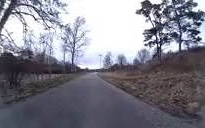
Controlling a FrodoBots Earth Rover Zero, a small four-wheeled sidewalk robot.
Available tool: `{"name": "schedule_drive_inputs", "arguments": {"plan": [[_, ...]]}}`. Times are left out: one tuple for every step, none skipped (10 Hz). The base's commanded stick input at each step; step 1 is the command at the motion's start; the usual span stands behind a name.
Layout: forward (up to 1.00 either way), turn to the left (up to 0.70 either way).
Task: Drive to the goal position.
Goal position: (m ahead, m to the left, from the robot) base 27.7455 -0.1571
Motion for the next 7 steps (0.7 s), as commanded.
{"name": "schedule_drive_inputs", "arguments": {"plan": [[0.50, 0.00], [0.50, 0.00], [0.50, 0.00], [0.50, 0.00], [0.50, 0.00], [0.50, 0.00], [0.50, 0.00]]}}
